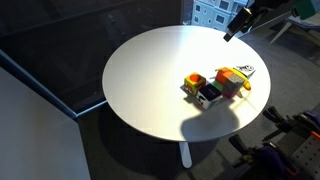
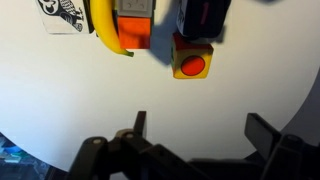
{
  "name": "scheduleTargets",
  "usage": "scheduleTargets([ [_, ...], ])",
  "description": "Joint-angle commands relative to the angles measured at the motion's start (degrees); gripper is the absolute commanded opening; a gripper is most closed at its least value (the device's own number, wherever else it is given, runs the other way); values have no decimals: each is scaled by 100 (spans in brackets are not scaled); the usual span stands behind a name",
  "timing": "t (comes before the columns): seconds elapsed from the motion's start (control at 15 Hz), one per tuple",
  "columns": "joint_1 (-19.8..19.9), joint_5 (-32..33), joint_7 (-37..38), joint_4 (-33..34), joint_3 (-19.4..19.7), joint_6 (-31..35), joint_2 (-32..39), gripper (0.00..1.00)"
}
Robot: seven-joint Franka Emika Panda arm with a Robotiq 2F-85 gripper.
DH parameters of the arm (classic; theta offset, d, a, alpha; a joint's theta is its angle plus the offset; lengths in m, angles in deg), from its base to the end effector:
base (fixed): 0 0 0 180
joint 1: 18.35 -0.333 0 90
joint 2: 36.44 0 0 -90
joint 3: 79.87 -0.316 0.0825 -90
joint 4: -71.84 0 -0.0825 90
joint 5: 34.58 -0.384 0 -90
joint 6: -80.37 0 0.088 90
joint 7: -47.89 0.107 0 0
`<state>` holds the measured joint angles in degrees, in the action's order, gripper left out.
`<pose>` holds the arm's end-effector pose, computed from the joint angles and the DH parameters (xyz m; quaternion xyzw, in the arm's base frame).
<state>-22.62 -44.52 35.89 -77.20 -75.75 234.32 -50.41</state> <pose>0.4510 -0.0041 0.3725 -0.9844 -0.0334 -0.1676 0.0419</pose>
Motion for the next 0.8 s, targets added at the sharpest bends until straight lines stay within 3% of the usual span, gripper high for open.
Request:
scheduleTargets([
  [0.0, 232, 401, 397, 340, -122, -3, 473, 100],
  [0.73, 303, 572, 535, 1076, -193, -578, 1389, 100],
])
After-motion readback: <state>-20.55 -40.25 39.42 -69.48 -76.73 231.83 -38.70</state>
